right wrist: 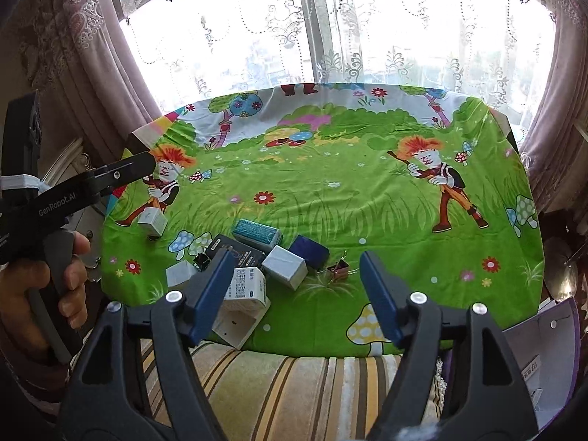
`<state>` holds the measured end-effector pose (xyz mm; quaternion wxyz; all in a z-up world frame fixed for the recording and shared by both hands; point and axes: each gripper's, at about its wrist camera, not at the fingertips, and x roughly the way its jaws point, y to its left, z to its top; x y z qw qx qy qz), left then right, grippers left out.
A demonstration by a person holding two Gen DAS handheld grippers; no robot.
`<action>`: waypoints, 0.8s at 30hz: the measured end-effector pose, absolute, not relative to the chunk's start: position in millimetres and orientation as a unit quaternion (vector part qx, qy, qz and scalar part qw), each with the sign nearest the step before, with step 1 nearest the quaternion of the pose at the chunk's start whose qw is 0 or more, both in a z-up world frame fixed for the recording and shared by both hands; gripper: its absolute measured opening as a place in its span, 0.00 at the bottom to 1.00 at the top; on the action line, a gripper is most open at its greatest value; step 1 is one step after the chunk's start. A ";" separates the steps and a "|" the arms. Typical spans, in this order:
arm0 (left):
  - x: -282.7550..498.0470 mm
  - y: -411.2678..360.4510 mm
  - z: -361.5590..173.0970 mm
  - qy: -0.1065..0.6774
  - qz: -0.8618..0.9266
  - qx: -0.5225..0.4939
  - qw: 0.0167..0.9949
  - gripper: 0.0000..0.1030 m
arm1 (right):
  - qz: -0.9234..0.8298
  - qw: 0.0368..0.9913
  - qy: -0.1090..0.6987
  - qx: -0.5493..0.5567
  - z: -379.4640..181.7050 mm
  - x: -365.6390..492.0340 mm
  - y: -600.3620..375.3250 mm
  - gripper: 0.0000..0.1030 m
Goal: Organize rigid objects
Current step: 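Move both open tools back to the boxes on the bed, then grasp the white logo box with the left tool while the right tool grasps the white printed box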
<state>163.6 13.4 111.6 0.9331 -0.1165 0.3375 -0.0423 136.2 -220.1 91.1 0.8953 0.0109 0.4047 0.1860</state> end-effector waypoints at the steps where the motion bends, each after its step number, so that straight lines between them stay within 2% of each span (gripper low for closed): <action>1: 164.6 19.1 112.1 0.337 -0.037 -0.118 0.933 0.97 | 0.188 0.894 0.406 0.008 88.9 137.7 -214.1 0.74; 10: 176.2 66.3 96.3 0.340 0.025 -0.129 0.931 0.97 | 0.209 0.877 0.433 -0.009 60.5 146.8 -164.8 0.77; 24: 186.9 136.8 19.6 0.402 0.138 -0.165 0.890 0.97 | 0.211 0.850 0.481 -0.035 6.9 146.5 -140.2 0.80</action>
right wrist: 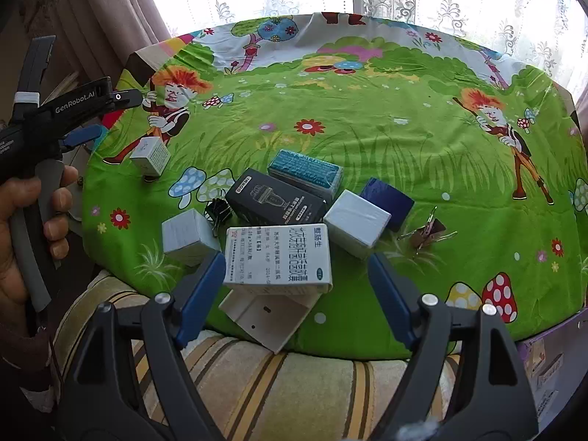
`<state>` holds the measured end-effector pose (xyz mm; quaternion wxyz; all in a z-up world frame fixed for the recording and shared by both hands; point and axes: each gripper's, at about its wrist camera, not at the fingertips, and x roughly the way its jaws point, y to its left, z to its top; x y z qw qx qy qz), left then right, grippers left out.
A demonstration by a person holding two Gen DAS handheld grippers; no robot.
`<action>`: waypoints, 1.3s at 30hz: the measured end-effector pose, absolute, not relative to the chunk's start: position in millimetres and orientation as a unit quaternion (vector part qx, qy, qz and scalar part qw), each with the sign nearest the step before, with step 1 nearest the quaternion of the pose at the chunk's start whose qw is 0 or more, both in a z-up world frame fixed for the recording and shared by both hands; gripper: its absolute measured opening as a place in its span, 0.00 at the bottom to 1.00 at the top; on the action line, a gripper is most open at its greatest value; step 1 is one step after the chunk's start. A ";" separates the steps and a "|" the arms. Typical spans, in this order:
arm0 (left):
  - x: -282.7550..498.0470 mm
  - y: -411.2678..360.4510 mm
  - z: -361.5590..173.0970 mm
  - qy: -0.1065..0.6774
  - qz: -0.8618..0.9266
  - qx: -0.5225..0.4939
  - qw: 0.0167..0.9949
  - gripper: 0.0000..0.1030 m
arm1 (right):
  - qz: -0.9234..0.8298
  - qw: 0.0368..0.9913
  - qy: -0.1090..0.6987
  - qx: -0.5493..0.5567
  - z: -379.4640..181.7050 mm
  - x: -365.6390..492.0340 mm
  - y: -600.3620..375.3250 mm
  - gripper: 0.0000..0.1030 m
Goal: Organize rigid objects
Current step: 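Grasp the white logo box with the left tool while the right tool grasps the white printed box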
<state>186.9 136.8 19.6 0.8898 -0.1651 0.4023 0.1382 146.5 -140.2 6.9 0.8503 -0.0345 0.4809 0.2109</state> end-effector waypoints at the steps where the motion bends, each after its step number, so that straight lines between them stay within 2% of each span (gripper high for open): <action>1: 187.4 140.4 14.6 0.407 0.145 -0.165 0.887 0.97 | 0.210 0.852 0.478 -0.035 7.7 145.9 -140.3 0.80; 12: 201.7 156.4 -32.0 0.463 0.177 -0.156 0.854 0.96 | 0.209 0.851 0.477 -0.065 0.4 142.6 -127.7 0.81; 13: 202.9 154.9 -35.0 0.467 0.176 -0.152 0.853 0.94 | 0.209 0.851 0.478 -0.066 -0.6 143.2 -127.4 0.81; 15: 206.5 152.4 -41.1 0.479 0.171 -0.147 0.848 0.79 | 0.209 0.848 0.482 -0.066 -2.9 144.6 -126.6 0.81; 18: 209.9 150.4 -49.3 0.491 0.162 -0.147 0.843 0.64 | 0.211 0.844 0.488 -0.064 -6.4 146.8 -126.2 0.81; 24: 211.6 146.8 -53.3 0.500 0.151 -0.148 0.840 0.43 | 0.215 0.840 0.493 -0.069 -9.7 147.1 -122.7 0.81; 39: 211.0 140.6 -50.0 0.492 0.138 -0.148 0.847 0.42 | 0.214 0.841 0.491 -0.068 -8.4 146.9 -121.8 0.85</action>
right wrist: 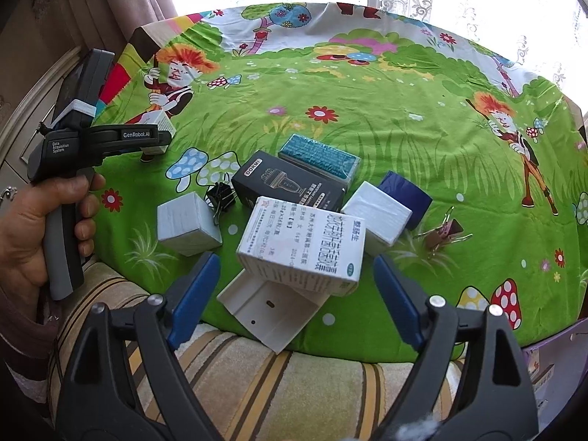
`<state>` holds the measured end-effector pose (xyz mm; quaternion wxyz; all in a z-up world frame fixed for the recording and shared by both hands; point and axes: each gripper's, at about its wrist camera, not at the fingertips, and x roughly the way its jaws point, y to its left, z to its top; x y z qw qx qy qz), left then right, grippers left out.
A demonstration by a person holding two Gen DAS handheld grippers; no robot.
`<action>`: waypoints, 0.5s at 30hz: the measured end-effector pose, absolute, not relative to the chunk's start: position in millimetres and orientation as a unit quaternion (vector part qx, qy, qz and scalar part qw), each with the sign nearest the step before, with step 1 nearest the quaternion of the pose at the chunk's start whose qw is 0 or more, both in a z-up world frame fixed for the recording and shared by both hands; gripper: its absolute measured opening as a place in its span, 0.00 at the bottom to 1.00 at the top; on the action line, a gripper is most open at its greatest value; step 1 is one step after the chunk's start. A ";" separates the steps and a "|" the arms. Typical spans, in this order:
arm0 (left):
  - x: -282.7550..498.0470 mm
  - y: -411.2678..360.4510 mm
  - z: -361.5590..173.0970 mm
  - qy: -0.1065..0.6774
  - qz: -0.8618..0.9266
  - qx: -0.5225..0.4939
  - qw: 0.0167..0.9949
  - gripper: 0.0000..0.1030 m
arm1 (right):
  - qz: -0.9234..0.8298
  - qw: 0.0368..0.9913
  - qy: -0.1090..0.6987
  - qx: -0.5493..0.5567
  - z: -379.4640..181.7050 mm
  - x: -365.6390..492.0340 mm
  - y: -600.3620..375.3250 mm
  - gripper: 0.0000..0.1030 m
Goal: Organize rigid objects
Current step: 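Grasp the white logo box with the left tool while the right tool grasps the white printed box, then carry both held boxes over to the purple-rimmed storage box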
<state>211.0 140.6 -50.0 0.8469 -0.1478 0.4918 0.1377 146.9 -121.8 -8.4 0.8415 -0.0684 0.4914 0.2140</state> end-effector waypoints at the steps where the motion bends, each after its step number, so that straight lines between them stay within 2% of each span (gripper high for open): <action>1: 210.7 140.4 -49.3 0.491 0.137 -0.149 0.848 0.42 | 0.214 0.840 0.493 -0.068 -9.1 147.5 -121.7 0.85; 15: 197.2 104.9 -15.7 0.447 0.104 -0.133 0.878 0.41 | 0.202 0.836 0.509 -0.044 -16.1 161.7 -120.2 0.85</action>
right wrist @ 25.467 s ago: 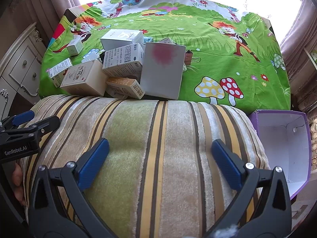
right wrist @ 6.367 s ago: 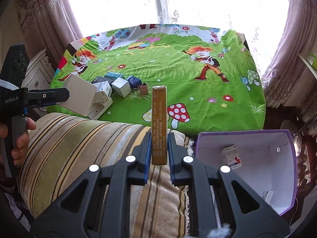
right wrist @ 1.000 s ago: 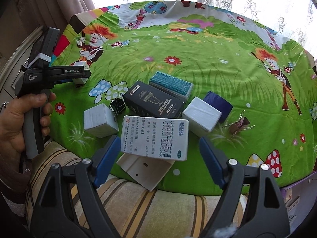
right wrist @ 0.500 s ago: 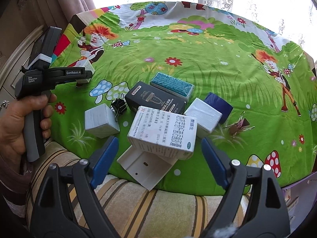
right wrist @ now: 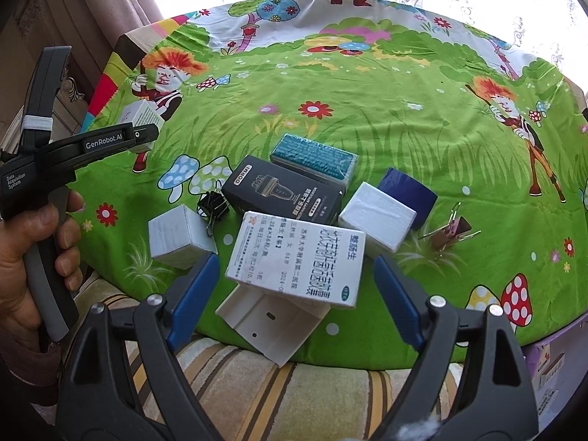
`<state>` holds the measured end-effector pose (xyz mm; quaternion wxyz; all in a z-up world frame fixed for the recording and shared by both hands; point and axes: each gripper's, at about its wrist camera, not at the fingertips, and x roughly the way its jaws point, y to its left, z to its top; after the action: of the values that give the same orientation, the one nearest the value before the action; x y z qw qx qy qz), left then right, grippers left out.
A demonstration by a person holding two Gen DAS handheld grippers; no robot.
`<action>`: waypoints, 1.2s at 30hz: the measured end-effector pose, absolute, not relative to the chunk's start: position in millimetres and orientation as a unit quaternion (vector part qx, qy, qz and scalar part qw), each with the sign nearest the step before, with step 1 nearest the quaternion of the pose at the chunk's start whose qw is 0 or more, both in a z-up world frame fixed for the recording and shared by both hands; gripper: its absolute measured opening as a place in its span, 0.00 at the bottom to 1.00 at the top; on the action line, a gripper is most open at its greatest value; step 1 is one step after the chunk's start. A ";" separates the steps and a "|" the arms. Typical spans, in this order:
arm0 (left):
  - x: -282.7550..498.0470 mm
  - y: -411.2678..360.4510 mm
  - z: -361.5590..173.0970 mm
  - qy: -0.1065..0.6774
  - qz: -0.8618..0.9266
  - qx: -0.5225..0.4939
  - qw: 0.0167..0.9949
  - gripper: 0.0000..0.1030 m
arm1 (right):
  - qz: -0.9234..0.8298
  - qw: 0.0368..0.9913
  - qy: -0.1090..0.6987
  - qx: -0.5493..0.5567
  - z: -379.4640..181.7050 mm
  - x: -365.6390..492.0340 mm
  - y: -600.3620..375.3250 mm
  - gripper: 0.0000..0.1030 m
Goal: Organize rigid objects
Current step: 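Carry both held boxes over to the purple-rimmed storage box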
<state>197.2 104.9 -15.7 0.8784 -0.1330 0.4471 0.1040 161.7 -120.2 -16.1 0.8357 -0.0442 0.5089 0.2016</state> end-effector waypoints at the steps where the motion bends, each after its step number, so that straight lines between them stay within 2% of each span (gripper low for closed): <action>1: 195.8 101.2 -13.5 0.445 0.099 -0.133 0.880 0.41 | 0.202 0.836 0.509 -0.044 -16.5 162.1 -120.3 0.85; 3: 193.5 93.7 -9.7 0.441 0.089 -0.133 0.883 0.41 | 0.200 0.837 0.508 -0.042 -16.5 162.4 -121.6 0.84; 5: 191.0 86.1 -5.4 0.437 0.078 -0.131 0.886 0.41 | 0.200 0.838 0.506 -0.040 -15.6 161.9 -122.9 0.74; 10: 181.8 71.3 7.5 0.425 0.060 -0.132 0.893 0.41 | 0.213 0.841 0.498 -0.024 -11.9 157.6 -129.4 0.73; 22: 156.3 36.4 40.1 0.395 0.012 -0.138 0.908 0.41 | 0.255 0.872 0.419 -0.002 29.0 126.6 -159.9 0.73; 36: 134.1 -16.0 48.6 0.402 -0.040 -0.120 0.907 0.41 | 0.270 0.890 0.367 0.010 54.5 88.7 -209.0 0.73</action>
<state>134.1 -16.0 48.6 0.9067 -0.1196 0.4024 -0.0400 88.7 -209.0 54.5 0.8899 0.0100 0.3671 0.2705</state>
